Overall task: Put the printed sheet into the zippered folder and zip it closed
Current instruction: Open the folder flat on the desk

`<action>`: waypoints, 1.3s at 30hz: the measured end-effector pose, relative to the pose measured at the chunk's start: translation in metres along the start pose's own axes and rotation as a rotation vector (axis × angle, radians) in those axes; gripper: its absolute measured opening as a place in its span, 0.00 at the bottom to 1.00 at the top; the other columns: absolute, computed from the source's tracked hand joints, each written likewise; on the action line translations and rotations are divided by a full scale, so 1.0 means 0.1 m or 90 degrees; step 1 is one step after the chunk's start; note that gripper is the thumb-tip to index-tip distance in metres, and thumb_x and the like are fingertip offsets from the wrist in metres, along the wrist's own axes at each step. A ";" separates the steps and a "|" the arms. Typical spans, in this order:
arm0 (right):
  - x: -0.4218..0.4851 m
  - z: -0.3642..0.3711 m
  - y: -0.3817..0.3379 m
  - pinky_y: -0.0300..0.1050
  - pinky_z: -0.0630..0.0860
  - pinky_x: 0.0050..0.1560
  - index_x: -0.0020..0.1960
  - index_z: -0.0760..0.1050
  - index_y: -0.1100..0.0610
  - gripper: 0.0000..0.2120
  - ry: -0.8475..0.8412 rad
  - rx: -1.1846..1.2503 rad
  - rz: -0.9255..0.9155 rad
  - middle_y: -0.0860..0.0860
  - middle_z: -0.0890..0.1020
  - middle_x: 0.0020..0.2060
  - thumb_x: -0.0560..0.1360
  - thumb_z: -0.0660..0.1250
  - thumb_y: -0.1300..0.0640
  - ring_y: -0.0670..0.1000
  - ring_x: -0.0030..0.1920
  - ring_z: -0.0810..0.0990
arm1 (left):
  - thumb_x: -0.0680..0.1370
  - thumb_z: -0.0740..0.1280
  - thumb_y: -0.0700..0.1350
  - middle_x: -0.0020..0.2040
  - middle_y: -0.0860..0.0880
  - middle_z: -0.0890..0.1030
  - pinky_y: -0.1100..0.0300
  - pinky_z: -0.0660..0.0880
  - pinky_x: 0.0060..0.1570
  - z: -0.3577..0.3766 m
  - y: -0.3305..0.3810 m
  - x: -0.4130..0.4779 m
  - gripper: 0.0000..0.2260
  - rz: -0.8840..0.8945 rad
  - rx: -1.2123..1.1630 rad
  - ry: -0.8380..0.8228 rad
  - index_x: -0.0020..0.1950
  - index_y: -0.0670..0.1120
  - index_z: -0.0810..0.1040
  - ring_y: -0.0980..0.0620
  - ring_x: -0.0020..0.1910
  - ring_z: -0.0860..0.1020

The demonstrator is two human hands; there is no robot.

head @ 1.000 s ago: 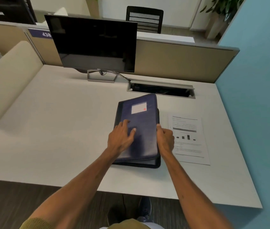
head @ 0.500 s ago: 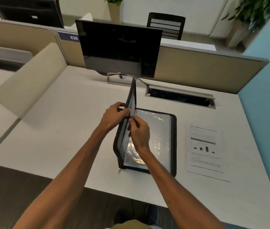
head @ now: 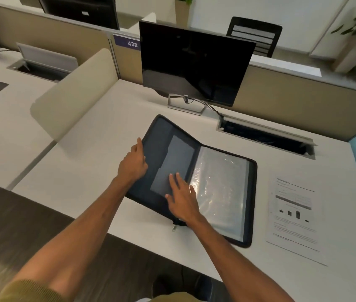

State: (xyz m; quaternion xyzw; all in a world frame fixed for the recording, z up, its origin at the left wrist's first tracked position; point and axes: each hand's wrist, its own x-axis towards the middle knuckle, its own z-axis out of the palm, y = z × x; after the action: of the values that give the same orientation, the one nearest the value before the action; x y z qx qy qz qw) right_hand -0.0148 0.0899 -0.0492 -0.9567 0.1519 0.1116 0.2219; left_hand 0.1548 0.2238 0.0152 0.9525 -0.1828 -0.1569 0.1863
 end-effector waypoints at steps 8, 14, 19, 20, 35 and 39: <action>0.04 0.12 0.00 0.65 0.46 0.86 0.88 0.42 0.50 0.34 -0.039 -0.090 -0.021 0.52 0.42 0.87 0.88 0.52 0.43 0.57 0.88 0.45 | 0.90 0.56 0.52 0.89 0.38 0.40 0.37 0.59 0.86 0.31 -0.21 -0.10 0.35 0.014 0.115 -0.053 0.89 0.40 0.40 0.35 0.89 0.49; 0.04 0.17 0.07 0.65 0.45 0.86 0.88 0.40 0.51 0.33 -0.072 -0.140 -0.038 0.53 0.40 0.87 0.88 0.50 0.43 0.57 0.88 0.43 | 0.91 0.48 0.55 0.89 0.42 0.38 0.37 0.46 0.88 0.64 -0.25 -0.26 0.32 0.030 0.203 -0.132 0.89 0.43 0.38 0.42 0.90 0.39; 0.04 0.11 0.18 0.65 0.44 0.86 0.88 0.41 0.51 0.33 -0.087 -0.141 -0.065 0.52 0.39 0.87 0.89 0.49 0.43 0.56 0.88 0.43 | 0.91 0.47 0.55 0.89 0.41 0.37 0.39 0.42 0.88 0.77 -0.07 -0.34 0.33 0.006 0.166 -0.138 0.89 0.40 0.37 0.42 0.90 0.38; 0.04 0.08 0.22 0.64 0.44 0.86 0.88 0.41 0.51 0.32 -0.084 -0.133 -0.068 0.52 0.40 0.87 0.89 0.49 0.43 0.55 0.88 0.43 | 0.91 0.47 0.55 0.89 0.41 0.36 0.39 0.42 0.88 0.78 -0.04 -0.34 0.33 0.010 0.162 -0.133 0.89 0.40 0.38 0.43 0.90 0.38; -0.73 -0.72 1.87 0.63 0.45 0.87 0.88 0.43 0.49 0.31 0.050 -0.048 0.156 0.51 0.44 0.87 0.89 0.49 0.44 0.53 0.88 0.45 | 0.92 0.48 0.54 0.90 0.46 0.43 0.43 0.45 0.89 1.64 1.75 -0.61 0.28 0.259 0.174 -0.139 0.90 0.47 0.46 0.46 0.90 0.41; -1.06 -0.89 2.47 0.62 0.46 0.87 0.88 0.46 0.51 0.29 0.089 -0.010 0.240 0.52 0.48 0.87 0.89 0.49 0.45 0.53 0.88 0.47 | 0.92 0.49 0.53 0.90 0.47 0.48 0.47 0.48 0.89 2.05 2.39 -0.80 0.27 0.334 0.197 -0.169 0.90 0.47 0.49 0.47 0.91 0.45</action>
State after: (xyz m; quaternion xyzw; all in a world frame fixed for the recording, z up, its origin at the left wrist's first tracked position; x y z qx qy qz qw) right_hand -0.1839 -0.1365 -0.0381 -0.9185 0.3424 0.0858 0.1782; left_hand -0.0607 -0.0114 -0.0481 0.8612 -0.4660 -0.1970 0.0482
